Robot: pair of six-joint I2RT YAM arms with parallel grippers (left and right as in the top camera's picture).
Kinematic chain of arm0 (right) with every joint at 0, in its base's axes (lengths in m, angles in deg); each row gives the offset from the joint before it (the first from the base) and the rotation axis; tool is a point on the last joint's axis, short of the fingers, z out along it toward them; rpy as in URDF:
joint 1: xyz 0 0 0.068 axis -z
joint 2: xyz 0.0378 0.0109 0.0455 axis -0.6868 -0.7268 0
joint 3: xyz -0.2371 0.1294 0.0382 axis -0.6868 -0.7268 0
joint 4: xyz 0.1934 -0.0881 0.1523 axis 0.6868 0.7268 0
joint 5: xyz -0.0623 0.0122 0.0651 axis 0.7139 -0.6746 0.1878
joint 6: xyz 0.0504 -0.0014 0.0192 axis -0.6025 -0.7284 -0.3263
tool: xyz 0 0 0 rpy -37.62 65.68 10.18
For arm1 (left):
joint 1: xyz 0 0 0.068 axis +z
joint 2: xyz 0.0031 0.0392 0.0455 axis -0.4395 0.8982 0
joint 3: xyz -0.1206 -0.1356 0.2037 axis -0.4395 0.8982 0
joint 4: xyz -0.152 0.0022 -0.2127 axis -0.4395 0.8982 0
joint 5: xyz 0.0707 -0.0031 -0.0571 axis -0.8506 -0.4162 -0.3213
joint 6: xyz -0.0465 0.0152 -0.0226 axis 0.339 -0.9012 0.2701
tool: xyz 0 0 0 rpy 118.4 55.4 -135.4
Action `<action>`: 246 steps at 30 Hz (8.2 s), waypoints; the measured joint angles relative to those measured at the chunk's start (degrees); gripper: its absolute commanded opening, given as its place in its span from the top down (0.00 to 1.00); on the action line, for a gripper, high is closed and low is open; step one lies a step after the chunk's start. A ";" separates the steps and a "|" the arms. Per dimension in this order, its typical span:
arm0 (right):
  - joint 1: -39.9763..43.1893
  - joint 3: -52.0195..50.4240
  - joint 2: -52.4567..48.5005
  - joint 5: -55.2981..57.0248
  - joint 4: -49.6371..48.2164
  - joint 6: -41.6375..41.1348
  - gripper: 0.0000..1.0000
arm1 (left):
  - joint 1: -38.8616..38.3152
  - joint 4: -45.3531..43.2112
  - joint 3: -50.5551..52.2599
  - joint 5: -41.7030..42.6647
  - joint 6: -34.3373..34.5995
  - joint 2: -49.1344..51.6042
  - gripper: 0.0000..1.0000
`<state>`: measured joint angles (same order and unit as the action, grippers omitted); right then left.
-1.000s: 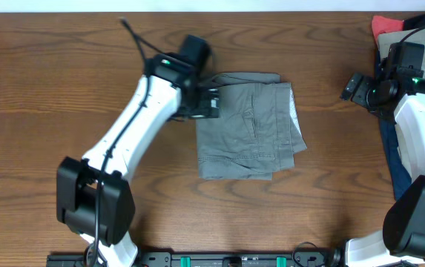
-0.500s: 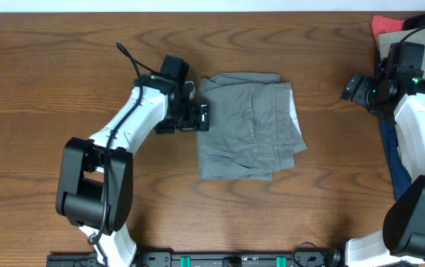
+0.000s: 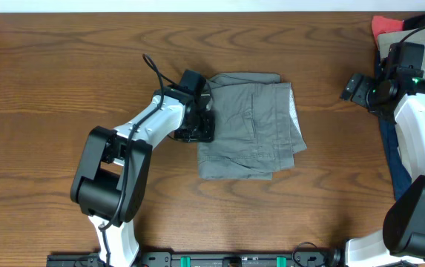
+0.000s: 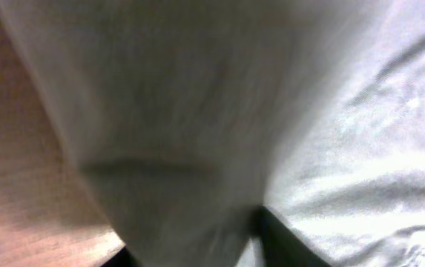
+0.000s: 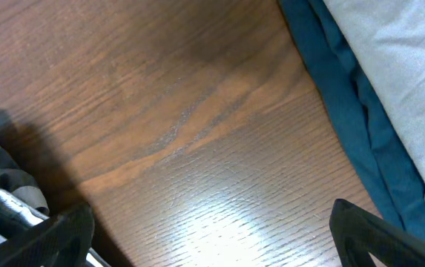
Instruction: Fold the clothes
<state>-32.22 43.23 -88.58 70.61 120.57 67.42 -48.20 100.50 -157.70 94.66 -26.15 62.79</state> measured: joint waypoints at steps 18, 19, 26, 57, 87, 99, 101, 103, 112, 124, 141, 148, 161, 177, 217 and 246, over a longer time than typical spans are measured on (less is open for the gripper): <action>0.00 0.00 0.00 0.00 0.00 0.00 0.01 | 14.69 -13.03 0.04 -11.13 4.00 0.09 0.94; 0.00 0.00 0.00 0.02 0.00 0.00 0.01 | 16.57 -14.34 0.04 -11.32 4.26 0.09 0.94; 0.00 0.00 0.00 0.02 0.00 0.00 0.01 | 30.71 -25.66 0.15 -12.79 6.88 0.11 0.94; 0.00 0.00 0.00 0.00 0.00 0.00 0.01 | 37.79 -43.98 0.24 -16.76 45.44 8.44 0.93; 0.00 0.00 0.00 0.00 -0.07 0.00 0.01 | 36.26 -5.18 0.28 -12.57 36.33 -18.34 0.06; 0.00 0.02 -0.02 0.00 -0.11 0.00 0.01 | 31.17 33.27 0.31 -12.57 20.35 -48.87 0.02; 0.00 0.02 0.00 0.02 -0.11 0.00 0.01 | 28.33 37.18 0.33 -12.57 19.12 -51.98 0.02; 0.00 0.02 0.00 0.02 -0.13 0.00 0.01 | 25.64 41.20 0.33 -12.44 18.29 -54.84 0.02; 0.00 0.02 0.00 0.00 -0.11 0.00 0.01 | 23.06 44.72 0.33 -12.41 17.51 -60.35 0.02; 0.00 0.02 0.00 0.02 -0.13 0.00 0.01 | 20.74 34.93 2.36 -12.63 9.81 -61.02 0.02; 0.00 0.11 0.00 0.02 -0.11 0.00 0.01 | 17.51 -28.41 55.32 -12.41 -1.36 -105.53 0.02; 0.00 0.11 0.00 0.00 -0.11 0.00 0.01 | 17.53 -40.15 69.09 -12.92 -1.62 -110.12 0.02; 0.00 0.11 0.00 0.02 -0.11 0.00 0.01 | 17.53 -34.34 71.04 -15.80 -2.67 -112.69 0.02; 0.00 0.11 0.00 0.02 -0.11 0.00 0.01 | 17.53 -34.23 70.99 -16.11 -2.67 -112.67 0.02; -7.06 0.07 52.11 0.46 4.61 1.29 0.01 | 17.53 -34.05 70.88 -16.22 -2.67 -112.67 0.02; -13.35 -69.00 94.88 -6.05 -42.58 6.27 0.01 | 17.53 -33.94 70.84 -16.57 -2.69 -112.67 0.02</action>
<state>-45.58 -25.77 6.30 64.56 77.99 73.69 -30.67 66.56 -86.86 78.10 -28.84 -49.88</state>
